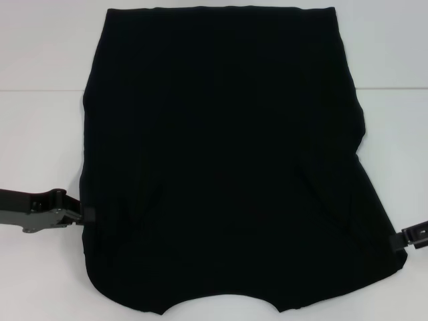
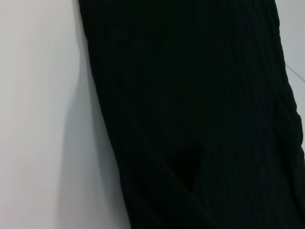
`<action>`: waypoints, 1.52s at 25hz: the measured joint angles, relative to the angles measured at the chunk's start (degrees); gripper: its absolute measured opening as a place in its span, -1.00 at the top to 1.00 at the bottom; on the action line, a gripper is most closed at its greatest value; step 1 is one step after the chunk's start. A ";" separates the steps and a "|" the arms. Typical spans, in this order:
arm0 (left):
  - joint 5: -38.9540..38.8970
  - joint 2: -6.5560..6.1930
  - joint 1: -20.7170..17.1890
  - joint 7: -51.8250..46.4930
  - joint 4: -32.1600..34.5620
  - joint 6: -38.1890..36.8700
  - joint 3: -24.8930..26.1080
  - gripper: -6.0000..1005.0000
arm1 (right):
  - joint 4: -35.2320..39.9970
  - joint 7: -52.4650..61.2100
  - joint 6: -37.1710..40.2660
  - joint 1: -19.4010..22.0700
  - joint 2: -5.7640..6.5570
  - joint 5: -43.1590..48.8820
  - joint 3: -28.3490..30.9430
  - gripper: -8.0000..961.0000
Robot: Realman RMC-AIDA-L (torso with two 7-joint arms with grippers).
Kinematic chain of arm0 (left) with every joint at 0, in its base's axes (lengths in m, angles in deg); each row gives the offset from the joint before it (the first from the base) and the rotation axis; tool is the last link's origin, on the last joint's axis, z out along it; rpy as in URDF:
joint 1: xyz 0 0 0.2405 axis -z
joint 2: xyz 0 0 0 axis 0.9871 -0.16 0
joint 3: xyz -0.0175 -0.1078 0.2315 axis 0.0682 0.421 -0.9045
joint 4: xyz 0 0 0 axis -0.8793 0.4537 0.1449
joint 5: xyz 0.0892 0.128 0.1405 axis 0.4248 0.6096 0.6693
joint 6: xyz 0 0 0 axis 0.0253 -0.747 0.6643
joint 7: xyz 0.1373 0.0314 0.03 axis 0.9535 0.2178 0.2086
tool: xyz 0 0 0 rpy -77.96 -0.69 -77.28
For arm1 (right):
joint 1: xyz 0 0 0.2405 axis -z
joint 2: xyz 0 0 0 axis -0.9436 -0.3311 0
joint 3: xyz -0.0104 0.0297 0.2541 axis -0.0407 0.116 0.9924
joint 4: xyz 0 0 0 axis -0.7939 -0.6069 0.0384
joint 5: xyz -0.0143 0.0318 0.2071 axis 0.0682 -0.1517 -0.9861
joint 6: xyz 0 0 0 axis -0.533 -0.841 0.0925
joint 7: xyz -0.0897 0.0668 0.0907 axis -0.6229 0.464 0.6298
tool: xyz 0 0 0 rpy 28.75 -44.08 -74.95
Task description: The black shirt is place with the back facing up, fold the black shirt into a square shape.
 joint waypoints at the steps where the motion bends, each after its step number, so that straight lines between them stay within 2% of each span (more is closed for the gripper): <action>1: -0.01 -0.03 0.03 0.03 -0.15 0.10 0.00 0.83 | 0.04 -0.02 -0.37 0.01 -0.31 0.50 -0.03 -0.69; 10: -0.20 0.02 -0.25 0.34 -0.52 1.04 0.22 0.83 | 0.21 -2.23 -3.11 -0.54 -2.38 3.85 -0.61 -0.69; 22: -0.27 0.23 -0.40 0.26 -1.16 1.71 0.37 0.83 | -0.16 -2.06 -6.03 -0.65 -3.09 5.01 -1.41 -0.68; 30: -0.30 0.18 -0.27 0.21 -1.44 2.05 0.37 0.83 | -0.23 -1.74 -7.53 -1.69 -5.08 7.22 -2.02 -0.69; 38: -0.36 0.16 -0.27 -0.05 -1.43 2.30 0.37 0.83 | -0.26 -1.71 -7.68 -3.45 -6.35 6.89 -1.87 -0.69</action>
